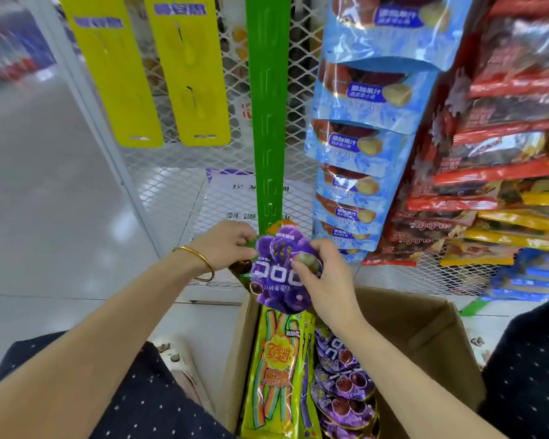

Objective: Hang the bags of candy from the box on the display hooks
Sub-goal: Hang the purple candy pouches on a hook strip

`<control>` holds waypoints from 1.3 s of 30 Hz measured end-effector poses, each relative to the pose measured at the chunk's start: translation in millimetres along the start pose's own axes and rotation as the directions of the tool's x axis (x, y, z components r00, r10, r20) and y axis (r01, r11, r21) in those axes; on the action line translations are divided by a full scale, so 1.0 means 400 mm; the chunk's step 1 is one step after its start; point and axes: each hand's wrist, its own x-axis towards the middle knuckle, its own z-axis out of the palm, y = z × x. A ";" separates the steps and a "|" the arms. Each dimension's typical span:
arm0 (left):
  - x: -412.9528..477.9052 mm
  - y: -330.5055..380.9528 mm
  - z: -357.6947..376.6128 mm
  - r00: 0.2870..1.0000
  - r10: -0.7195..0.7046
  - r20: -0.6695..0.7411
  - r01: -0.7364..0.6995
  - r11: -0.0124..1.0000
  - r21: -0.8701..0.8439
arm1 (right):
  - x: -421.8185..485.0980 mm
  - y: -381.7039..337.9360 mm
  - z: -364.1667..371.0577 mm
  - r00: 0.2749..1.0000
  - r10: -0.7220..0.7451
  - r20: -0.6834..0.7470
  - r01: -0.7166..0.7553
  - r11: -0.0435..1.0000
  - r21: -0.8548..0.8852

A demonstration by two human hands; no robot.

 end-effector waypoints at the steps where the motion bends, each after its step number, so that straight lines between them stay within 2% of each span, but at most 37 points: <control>1: 0.010 0.002 -0.007 0.999 -0.027 -0.018 0.025 0.994 -0.102 | 0.003 -0.010 0.009 1.000 -0.015 -0.008 0.015 0.999 0.031; 4: 0.056 0.001 -0.013 0.982 -0.139 -0.132 0.081 0.925 -0.371 | 0.009 -0.008 0.036 0.997 -0.070 -0.008 0.071 0.997 0.037; 6: 0.091 0.001 -0.005 0.960 -0.191 -0.205 0.082 0.891 -0.446 | 0.013 0.009 0.049 0.992 -0.120 0.030 0.121 0.992 -0.029; 10: 0.125 0.009 0.025 0.929 -0.149 -0.339 0.048 0.956 -0.289 | 0.024 0.040 0.074 0.992 -0.123 0.042 0.124 0.991 -0.047; 13: 0.130 0.011 0.042 0.909 -0.141 -0.393 0.041 0.967 -0.251 | 0.037 0.049 0.092 0.993 -0.087 0.077 0.090 0.995 -0.033; 17: 0.135 0.012 0.057 0.927 -0.089 -0.364 0.020 0.981 -0.191 | 0.049 0.065 0.103 0.994 -0.017 0.107 0.019 1.000 -0.018; 23: 0.137 0.015 0.057 0.959 -0.044 -0.278 -0.018 0.976 -0.216 | 0.063 0.074 0.106 0.994 0.013 0.105 -0.015 1.000 0.017; 33: 0.129 0.003 0.050 0.962 -0.133 -0.240 0.065 0.961 -0.268 | 0.068 0.085 0.108 0.987 -0.047 0.152 0.051 0.998 -0.023; 39: 0.117 0.002 0.053 0.948 -0.137 -0.286 0.068 0.969 -0.236 | 0.061 0.127 0.123 0.983 0.004 0.186 -0.003 1.000 -0.003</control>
